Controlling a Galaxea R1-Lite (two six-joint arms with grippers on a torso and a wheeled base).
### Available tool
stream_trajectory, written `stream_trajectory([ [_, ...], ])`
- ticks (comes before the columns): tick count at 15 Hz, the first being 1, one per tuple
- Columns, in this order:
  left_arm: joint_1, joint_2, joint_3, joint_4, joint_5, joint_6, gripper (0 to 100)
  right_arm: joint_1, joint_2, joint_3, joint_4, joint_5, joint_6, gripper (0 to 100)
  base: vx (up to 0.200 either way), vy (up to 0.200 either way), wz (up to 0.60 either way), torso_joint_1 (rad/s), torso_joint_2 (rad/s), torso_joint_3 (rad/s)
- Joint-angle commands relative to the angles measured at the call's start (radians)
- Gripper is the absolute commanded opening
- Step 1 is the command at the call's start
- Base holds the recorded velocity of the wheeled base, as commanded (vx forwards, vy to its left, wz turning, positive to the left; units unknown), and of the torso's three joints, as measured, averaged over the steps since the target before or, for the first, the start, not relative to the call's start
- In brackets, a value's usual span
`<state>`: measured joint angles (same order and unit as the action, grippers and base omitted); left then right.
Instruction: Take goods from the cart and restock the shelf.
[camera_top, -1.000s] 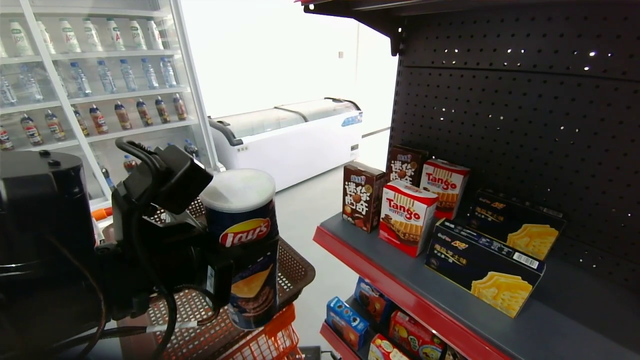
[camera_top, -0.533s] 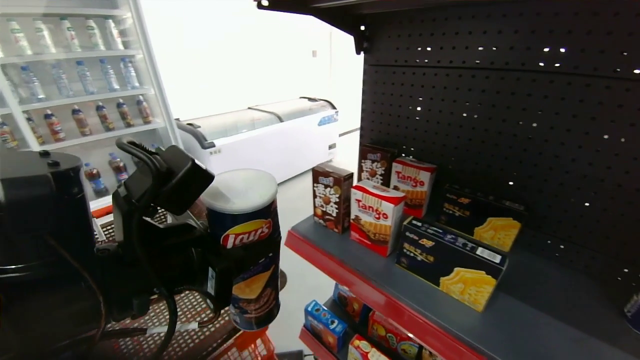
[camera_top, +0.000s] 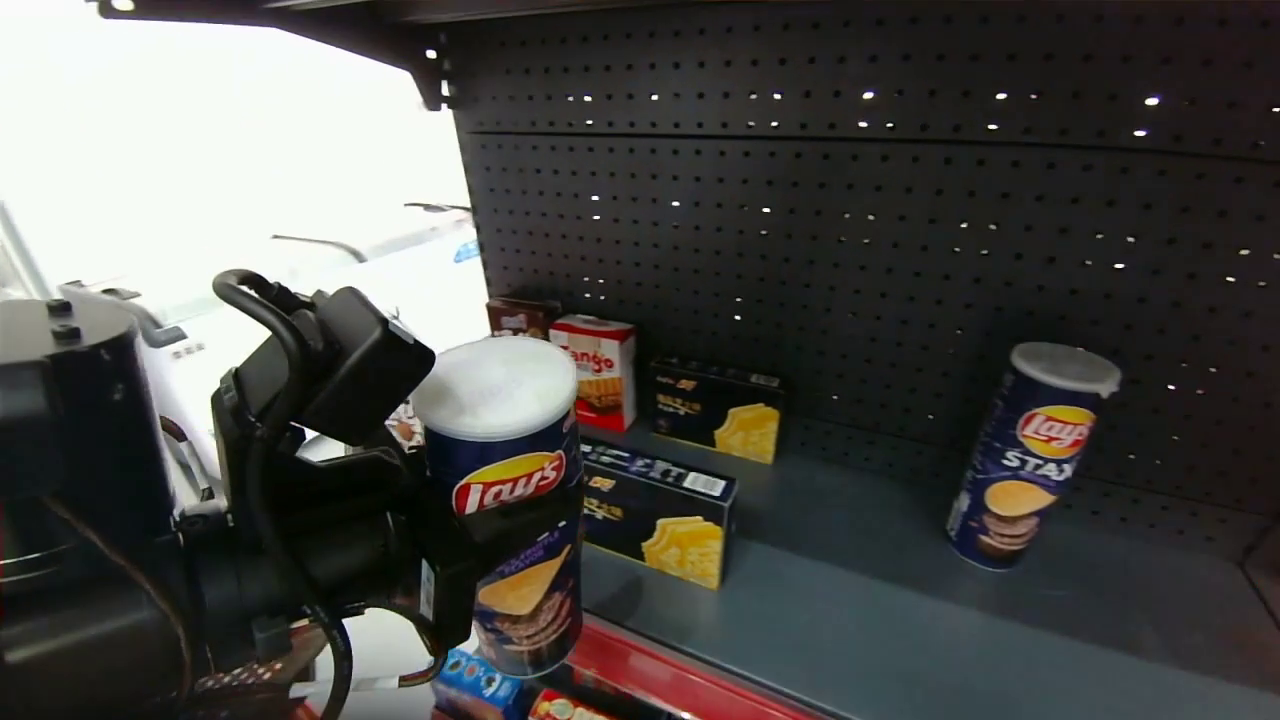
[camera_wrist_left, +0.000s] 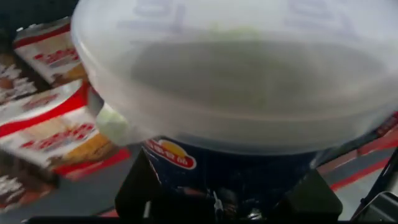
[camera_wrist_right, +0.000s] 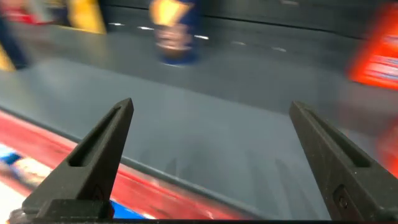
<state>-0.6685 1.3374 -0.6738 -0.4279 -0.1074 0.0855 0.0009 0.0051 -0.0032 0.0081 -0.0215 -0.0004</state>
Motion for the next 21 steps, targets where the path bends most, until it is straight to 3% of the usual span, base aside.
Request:
stream_trajectory([
  [1,-0.005,-0.001,0.0,0.0,0.0,0.0,0,0.001,0.001,0.0,0.0,0.0,-0.001,100,0.0,0.0,-0.6,0.002,0.01,-0.002],
  [6,-0.005,-0.001,0.005,0.0,0.0,0.0,0,0.001,0.001,0.0,0.0,0.0,0.0,100,0.0,0.0,-0.6,0.002,0.0,0.0],
  [21,0.004,-0.001,0.01,-0.002,0.002,0.0,0,0.001,0.001,0.0,0.0,0.0,0.0,100,0.0,0.0,-0.08,0.0,0.0,0.0],
])
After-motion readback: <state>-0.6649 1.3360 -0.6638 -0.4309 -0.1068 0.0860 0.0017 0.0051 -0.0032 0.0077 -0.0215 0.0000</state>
